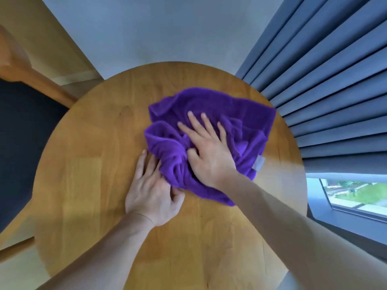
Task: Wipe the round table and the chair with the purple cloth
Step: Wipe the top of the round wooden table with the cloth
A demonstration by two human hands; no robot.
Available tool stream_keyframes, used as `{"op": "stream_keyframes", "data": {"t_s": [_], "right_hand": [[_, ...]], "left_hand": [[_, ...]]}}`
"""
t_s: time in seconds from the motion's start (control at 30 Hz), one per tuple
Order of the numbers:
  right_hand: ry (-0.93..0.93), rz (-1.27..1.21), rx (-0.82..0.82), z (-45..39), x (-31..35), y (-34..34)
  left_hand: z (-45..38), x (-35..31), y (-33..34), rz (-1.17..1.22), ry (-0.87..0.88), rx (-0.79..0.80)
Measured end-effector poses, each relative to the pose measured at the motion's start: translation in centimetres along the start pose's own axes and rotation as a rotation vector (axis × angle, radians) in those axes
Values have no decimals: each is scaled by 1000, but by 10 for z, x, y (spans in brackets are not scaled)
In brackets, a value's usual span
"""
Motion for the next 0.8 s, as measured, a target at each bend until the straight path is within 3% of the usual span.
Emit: {"op": "stream_keyframes", "data": {"t_s": [0.13,0.3,0.4,0.5,0.67,0.8], "right_hand": [[-75,229,30,31,-36,-21],[283,266,-152,-25,-67,-54],[372,227,-228,-71,-51,-47],[277,243,-193,-99,-21,-32],[-70,267,-1,-85,16,-9],[-93,97,-49,-41,3,-15]], "left_hand": [[-1,-1,3,13,39,-21],[-1,-1,0,50,-5,4],[-2,1,-1,62,-5,-16],[-1,2,-1,61,0,-4],[0,2,0,56,-11,-13],[0,3,0,47,0,-31]]}}
Point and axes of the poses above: each hand's wrist, its own z-axis away from the middle knuckle, its own y-axis out of the palm, x = y × z, the point moved 4 cm from there along -z, towards the middle knuckle, and after that the axes turned 7 degrees about -z, right-handed, at the moved point
